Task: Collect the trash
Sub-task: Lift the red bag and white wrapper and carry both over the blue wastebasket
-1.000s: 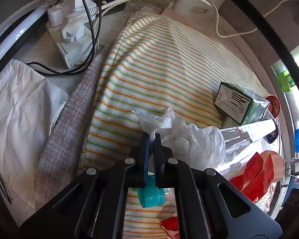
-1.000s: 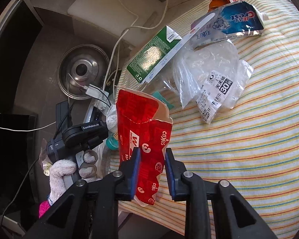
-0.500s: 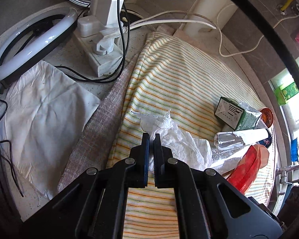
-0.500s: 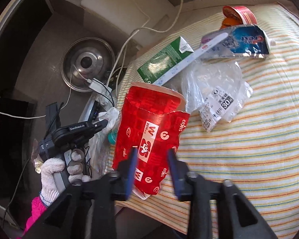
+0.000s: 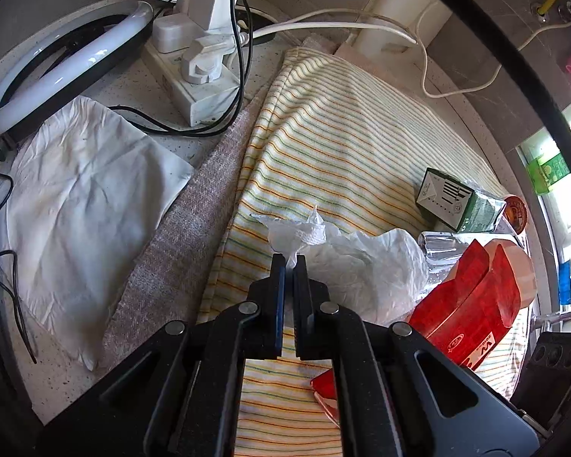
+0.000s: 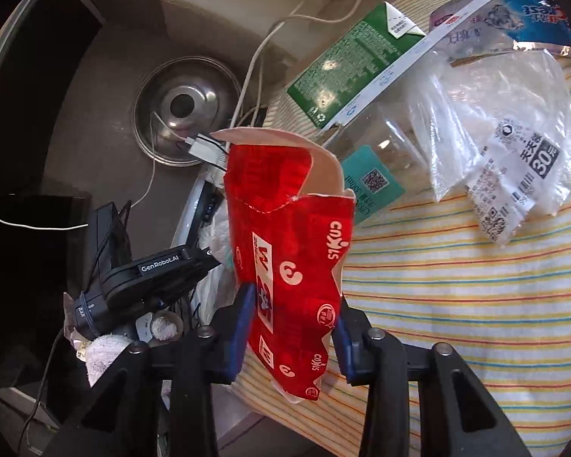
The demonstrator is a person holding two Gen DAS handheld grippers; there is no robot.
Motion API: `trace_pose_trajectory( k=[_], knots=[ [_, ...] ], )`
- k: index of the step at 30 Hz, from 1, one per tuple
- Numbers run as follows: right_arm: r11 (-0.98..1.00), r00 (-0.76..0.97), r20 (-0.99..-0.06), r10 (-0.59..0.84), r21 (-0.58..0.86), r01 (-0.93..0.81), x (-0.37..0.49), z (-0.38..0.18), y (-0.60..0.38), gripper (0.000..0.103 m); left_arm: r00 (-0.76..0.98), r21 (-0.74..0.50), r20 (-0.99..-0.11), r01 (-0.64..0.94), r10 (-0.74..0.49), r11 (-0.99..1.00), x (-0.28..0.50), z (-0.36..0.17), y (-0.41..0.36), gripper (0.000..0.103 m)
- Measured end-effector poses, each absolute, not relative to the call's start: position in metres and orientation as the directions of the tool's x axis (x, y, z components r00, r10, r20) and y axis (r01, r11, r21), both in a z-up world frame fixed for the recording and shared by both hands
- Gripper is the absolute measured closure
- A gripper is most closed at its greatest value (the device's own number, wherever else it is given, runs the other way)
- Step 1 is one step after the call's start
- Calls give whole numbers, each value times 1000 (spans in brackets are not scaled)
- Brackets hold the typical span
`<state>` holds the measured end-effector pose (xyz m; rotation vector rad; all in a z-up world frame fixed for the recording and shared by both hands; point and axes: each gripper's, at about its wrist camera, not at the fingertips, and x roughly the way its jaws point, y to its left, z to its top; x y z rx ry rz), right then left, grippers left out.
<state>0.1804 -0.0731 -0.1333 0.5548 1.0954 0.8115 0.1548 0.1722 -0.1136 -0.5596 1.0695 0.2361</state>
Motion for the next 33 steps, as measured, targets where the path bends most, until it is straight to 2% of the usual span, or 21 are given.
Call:
trace_pose_trajectory(
  k=[6,9,20,26,33],
  knots=[
    [605,249,-552,796,712,-357,169,-107,-81,91,511,-331,-857,-454,-62,827,135,-98,183,102],
    [640,285,-574,768,662,-391,159,-91,-87,96,536,-335,-843,-451,-49,827,122,-86,186,102],
    [666,332,-583,741,583,-465,106,-59,-135,97,587,-313,-809,-379,-36,871,53,-57,164,102],
    [645,316,-570,759,588,-488,77,-49,-152,97,585,-314,-809,-350,-56,882,15,-61,142,102],
    [650,293,-608,738,524,-550,33,-49,-156,97,551,-300,-830,-313,-85,901,-22,-79,107,102]
  ],
)
